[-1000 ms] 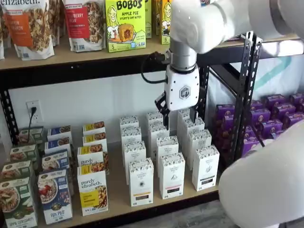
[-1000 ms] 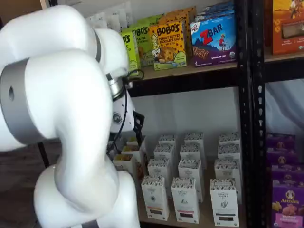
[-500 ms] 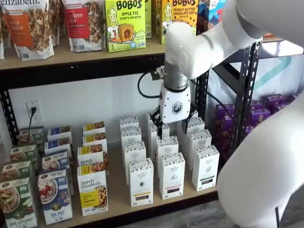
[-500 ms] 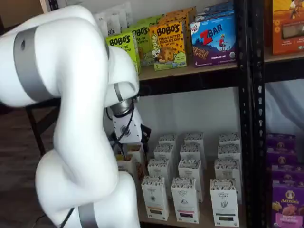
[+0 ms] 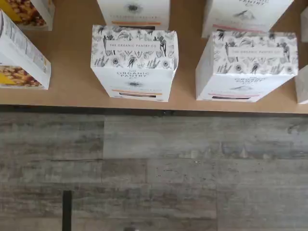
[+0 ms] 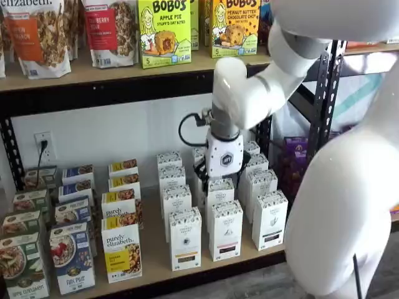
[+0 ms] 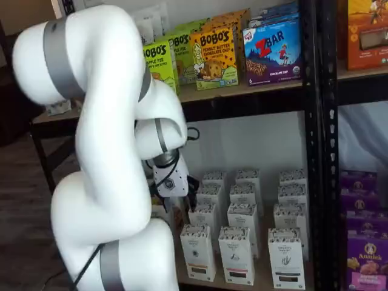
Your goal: Pick up the white box with a yellow strip in the middle, on the bottom shelf, the fourth box from the left
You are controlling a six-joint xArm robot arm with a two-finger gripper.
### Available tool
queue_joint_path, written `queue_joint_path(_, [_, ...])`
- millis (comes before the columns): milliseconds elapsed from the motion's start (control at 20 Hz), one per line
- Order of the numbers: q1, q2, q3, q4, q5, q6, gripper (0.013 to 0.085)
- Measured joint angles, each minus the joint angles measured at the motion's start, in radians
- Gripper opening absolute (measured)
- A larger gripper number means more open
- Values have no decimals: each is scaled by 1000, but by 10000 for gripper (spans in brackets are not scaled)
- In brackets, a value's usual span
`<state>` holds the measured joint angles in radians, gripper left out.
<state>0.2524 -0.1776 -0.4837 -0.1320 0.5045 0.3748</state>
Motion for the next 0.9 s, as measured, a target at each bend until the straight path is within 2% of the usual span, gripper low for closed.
queue_joint_path(300, [-8, 170, -54, -20, -105, 15, 850])
queue_joint_path(450, [-7, 246, -93, -43, -142, 38, 850])
queue_joint_path(550, [-7, 312, -134, -69, -175, 64, 850])
queue_joint_path(900, [-3, 496, -282, -91, -217, 91, 850])
